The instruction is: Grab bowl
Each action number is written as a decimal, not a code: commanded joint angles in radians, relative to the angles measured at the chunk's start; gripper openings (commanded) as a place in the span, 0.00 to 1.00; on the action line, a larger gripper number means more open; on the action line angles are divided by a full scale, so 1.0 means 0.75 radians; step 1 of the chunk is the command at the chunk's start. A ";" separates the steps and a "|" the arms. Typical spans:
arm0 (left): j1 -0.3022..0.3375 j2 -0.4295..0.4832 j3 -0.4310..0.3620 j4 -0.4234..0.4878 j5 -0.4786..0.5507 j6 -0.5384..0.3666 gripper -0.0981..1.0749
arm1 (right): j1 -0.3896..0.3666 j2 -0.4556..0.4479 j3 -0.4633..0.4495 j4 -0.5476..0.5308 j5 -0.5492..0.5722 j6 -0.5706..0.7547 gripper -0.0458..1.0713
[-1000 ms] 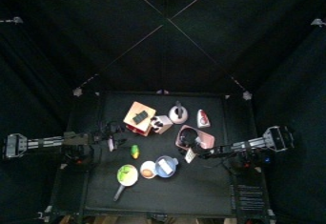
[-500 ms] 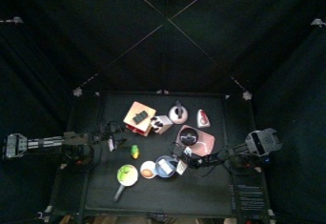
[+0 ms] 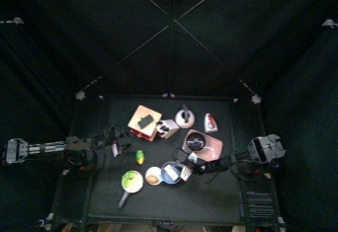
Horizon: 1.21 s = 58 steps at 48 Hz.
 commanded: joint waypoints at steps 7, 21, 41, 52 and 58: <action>0.002 0.002 -0.016 0.000 -0.006 -0.002 0.82 | -0.010 -0.022 -0.025 0.016 0.004 -0.002 0.55; 0.002 0.004 -0.016 0.000 -0.006 -0.002 0.82 | 0.000 -0.049 -0.018 0.055 0.004 -0.002 0.44; 0.002 0.002 -0.016 0.000 -0.006 -0.002 0.82 | 0.010 -0.119 -0.002 0.086 0.045 -0.002 0.43; 0.002 0.004 -0.016 0.000 -0.006 -0.002 0.82 | 0.016 -0.121 0.004 0.125 0.049 -0.002 0.43; 0.002 0.004 -0.016 0.000 -0.006 -0.002 0.82 | 0.022 -0.121 0.010 0.162 0.063 -0.002 0.43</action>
